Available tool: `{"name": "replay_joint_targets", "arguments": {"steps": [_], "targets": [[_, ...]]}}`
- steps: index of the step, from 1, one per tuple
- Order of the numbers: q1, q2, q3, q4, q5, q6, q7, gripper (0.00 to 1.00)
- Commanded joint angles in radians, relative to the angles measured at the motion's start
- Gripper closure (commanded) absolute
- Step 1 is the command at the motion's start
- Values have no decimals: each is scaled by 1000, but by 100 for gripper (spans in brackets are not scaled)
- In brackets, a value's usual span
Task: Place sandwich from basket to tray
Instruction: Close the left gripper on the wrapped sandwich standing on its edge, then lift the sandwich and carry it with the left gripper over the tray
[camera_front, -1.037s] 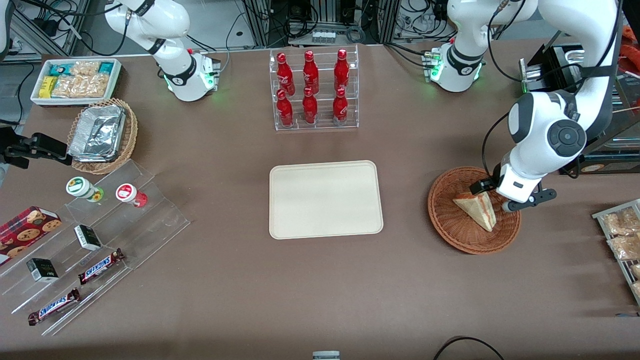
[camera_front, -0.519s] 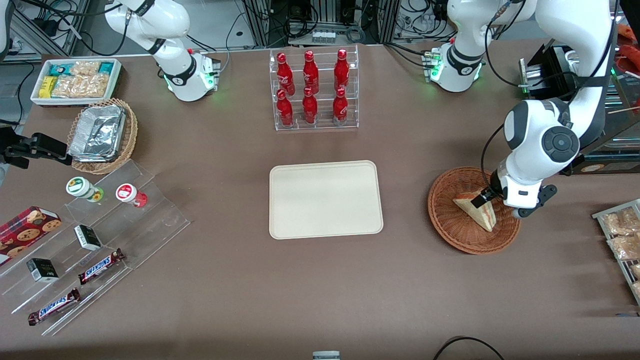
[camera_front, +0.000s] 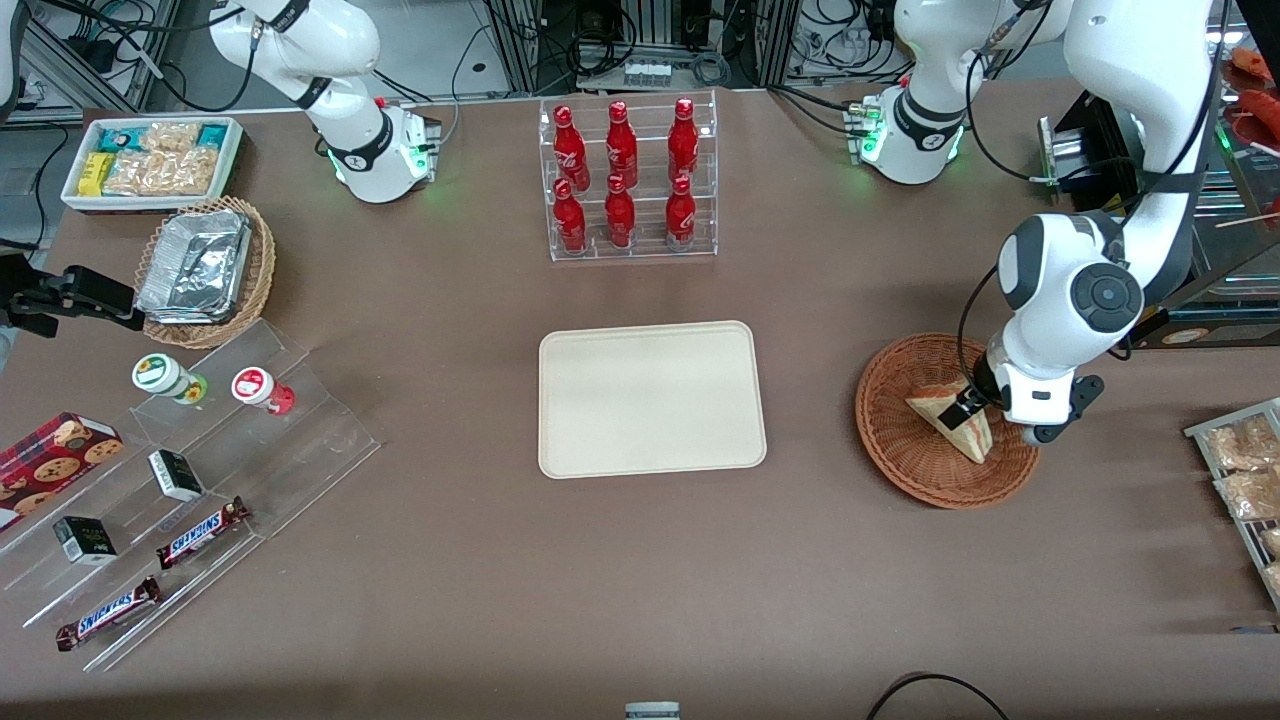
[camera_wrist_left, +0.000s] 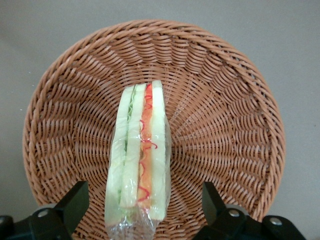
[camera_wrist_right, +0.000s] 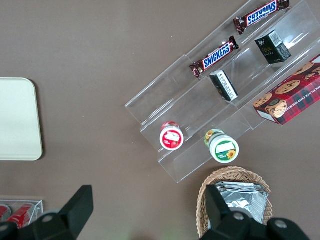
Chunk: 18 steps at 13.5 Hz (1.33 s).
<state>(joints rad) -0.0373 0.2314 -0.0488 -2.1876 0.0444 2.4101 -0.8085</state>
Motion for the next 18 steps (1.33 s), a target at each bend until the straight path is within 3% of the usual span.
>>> {"name": "replay_joint_targets", "arguments": {"steps": [1, 3, 4, 5, 6, 13, 18], "targets": [[4, 17, -3, -14, 0, 37, -20, 0], [4, 34, -3, -20, 0, 53, -20, 0], [4, 37, -3, -26, 0, 61, -20, 8], [4, 34, -3, -30, 0, 54, -20, 58], [4, 29, -2, -31, 0, 44, -18, 99], [-10, -66, -11, 58, 12, -228, 97, 100], [-12, -55, -167, 169, 15, -385, 141, 100]]}}
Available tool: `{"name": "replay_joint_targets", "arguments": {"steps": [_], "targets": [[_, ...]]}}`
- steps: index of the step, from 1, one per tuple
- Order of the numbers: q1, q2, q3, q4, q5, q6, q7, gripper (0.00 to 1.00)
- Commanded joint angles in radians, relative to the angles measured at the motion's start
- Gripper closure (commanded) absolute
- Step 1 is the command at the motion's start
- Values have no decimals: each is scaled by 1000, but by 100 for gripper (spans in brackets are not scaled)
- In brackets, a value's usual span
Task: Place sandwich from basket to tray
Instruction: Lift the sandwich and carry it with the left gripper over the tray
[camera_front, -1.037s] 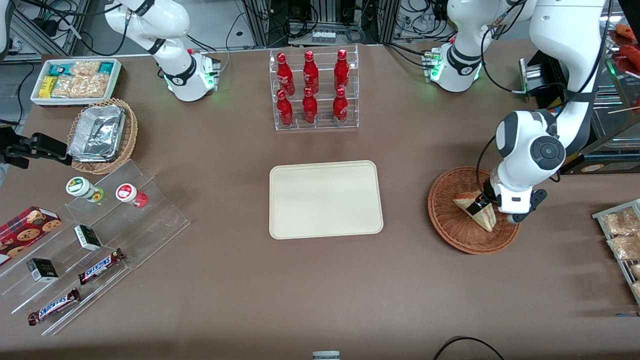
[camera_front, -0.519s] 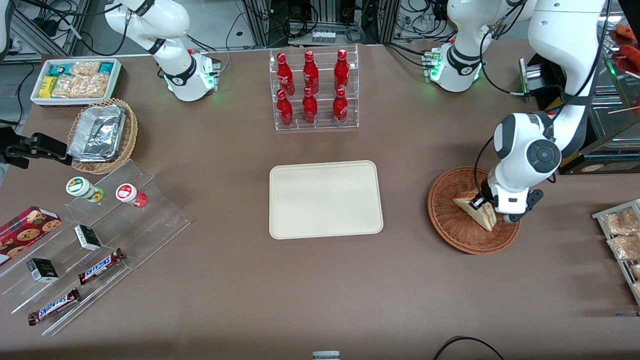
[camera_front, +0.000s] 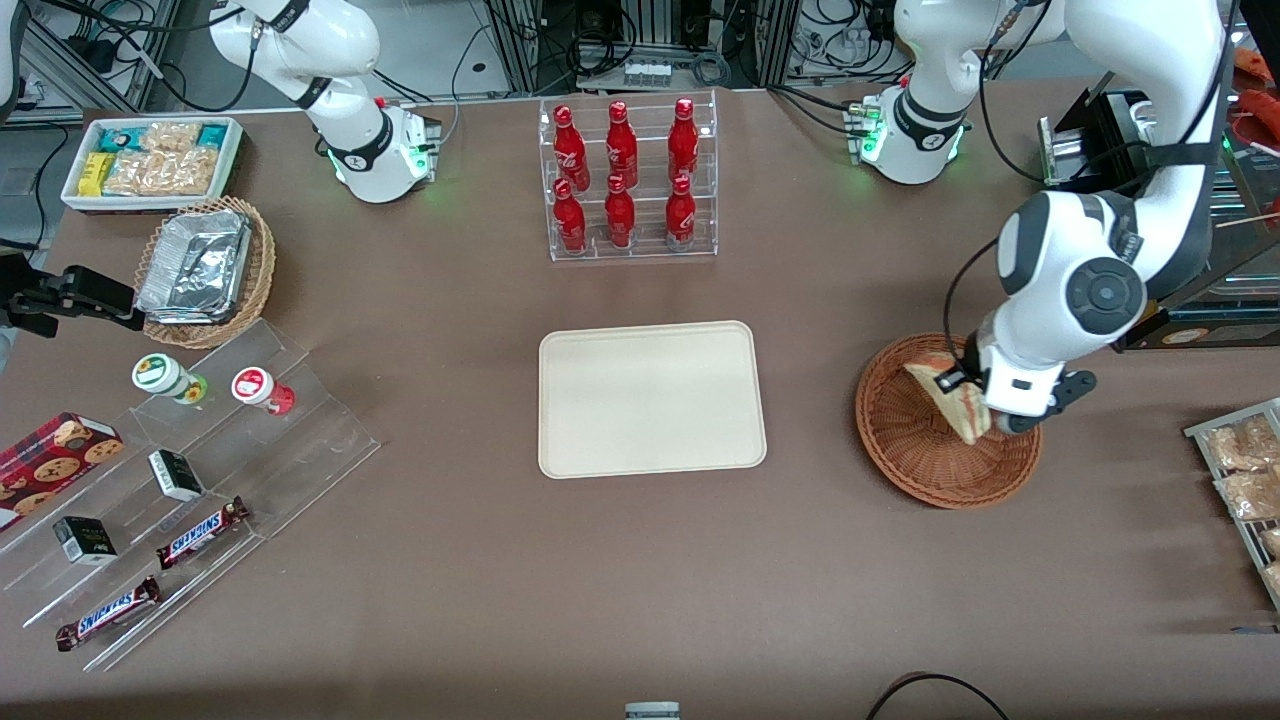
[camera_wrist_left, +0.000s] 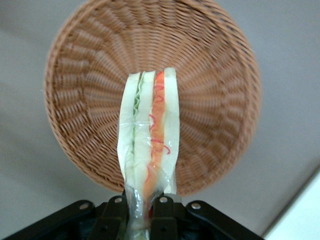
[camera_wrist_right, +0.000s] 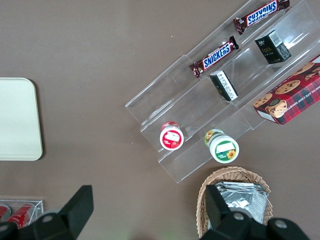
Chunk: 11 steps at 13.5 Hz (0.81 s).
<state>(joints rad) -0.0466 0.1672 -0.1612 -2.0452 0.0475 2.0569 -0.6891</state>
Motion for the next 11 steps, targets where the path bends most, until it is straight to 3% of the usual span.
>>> {"name": "replay_joint_targets", "arguments": {"steps": [1, 6, 9, 11], "targets": [[-2, 9, -92, 31, 11, -34, 42, 100], [-31, 107, -276, 129, 12, -34, -4, 100], [-172, 208, -274, 239, 25, -60, -115, 100], [-251, 277, -274, 311, 101, -61, -231, 100]]}}
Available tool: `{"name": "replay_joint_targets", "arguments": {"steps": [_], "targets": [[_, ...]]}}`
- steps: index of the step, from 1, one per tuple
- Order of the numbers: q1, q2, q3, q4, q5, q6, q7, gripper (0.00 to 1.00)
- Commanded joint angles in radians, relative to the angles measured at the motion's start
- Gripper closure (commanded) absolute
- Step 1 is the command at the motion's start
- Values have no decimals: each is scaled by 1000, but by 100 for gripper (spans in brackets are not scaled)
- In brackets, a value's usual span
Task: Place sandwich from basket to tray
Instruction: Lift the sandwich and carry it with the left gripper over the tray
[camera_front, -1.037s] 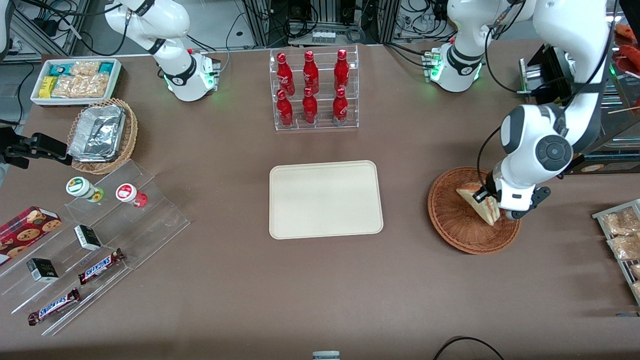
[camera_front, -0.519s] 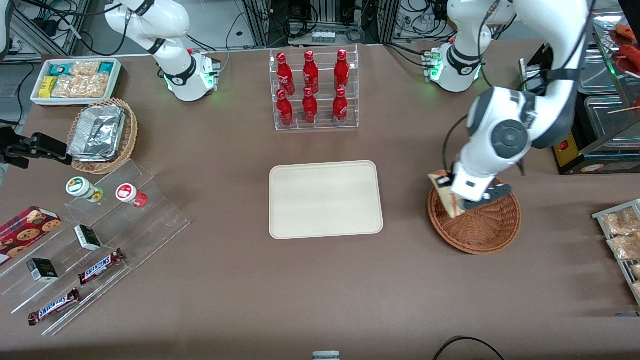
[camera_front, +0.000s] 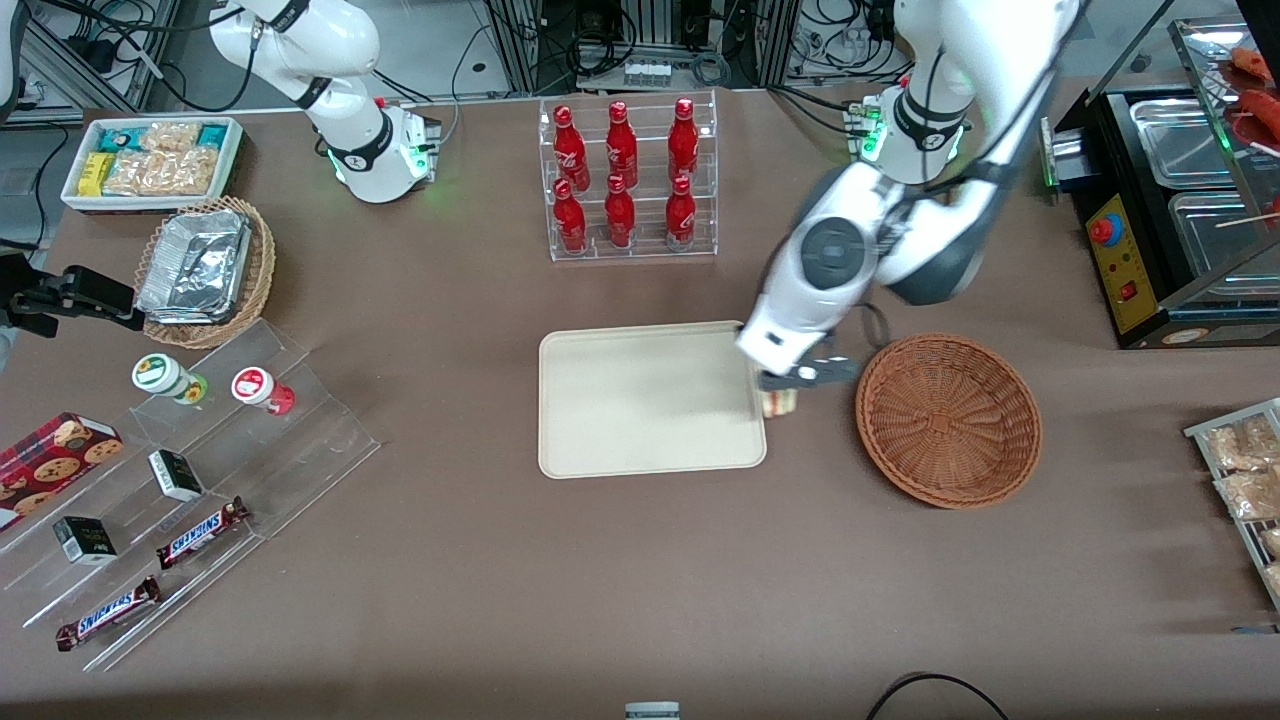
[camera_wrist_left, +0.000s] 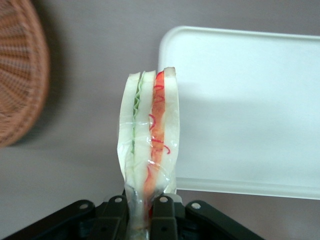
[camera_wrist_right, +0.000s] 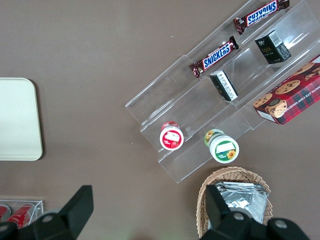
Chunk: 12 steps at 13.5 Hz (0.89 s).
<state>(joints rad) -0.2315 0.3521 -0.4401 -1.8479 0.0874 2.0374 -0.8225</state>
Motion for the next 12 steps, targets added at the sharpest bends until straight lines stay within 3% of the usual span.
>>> {"name": "replay_joint_targets", "arguments": {"steps": [1, 4, 7, 12], "targets": [[-92, 123, 4, 149, 72, -43, -125, 100], [-175, 220, 9, 266, 78, -48, -164, 100], [-241, 358, 9, 451, 173, -160, -250, 100], [-281, 458, 11, 584, 218, -166, -244, 100]]}}
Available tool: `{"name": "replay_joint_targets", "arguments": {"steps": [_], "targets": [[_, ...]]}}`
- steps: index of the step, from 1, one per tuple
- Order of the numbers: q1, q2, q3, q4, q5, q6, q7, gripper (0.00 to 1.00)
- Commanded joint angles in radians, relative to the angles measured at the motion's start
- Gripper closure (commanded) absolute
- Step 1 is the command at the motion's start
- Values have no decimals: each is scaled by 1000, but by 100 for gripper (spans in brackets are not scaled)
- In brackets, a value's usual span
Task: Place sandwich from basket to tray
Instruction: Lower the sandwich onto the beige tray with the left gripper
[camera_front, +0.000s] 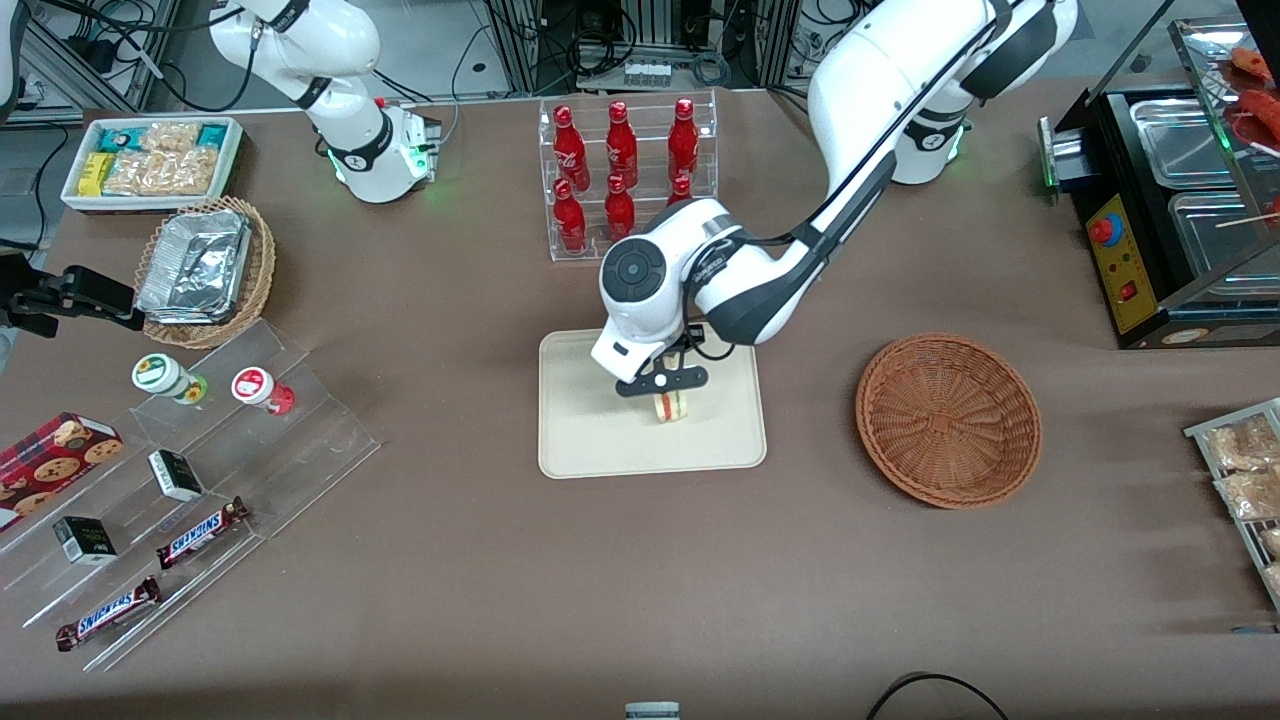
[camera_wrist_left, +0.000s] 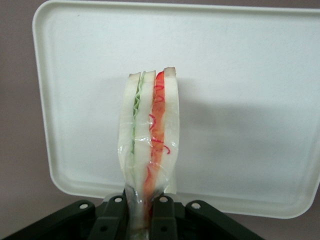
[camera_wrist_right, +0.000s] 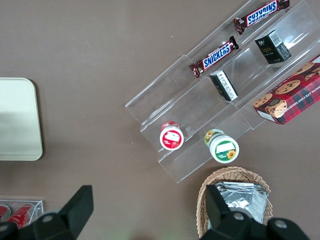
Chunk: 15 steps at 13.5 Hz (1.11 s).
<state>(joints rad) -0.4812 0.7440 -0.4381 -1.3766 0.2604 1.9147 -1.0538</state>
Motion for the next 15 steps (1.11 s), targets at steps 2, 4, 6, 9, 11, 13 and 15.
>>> {"name": "replay_joint_targets", "arguments": {"steps": [2, 4, 6, 9, 11, 13, 15], "targets": [[-40, 98, 7, 146, 57, -37, -8, 100], [-42, 109, 7, 162, 57, -23, 33, 100], [-50, 123, 9, 162, 60, 4, 41, 100], [-50, 129, 9, 153, 76, 12, 98, 100], [-51, 135, 9, 149, 77, 18, 112, 100], [-51, 143, 9, 149, 77, 32, 107, 100], [-51, 149, 10, 149, 77, 41, 91, 100]]}}
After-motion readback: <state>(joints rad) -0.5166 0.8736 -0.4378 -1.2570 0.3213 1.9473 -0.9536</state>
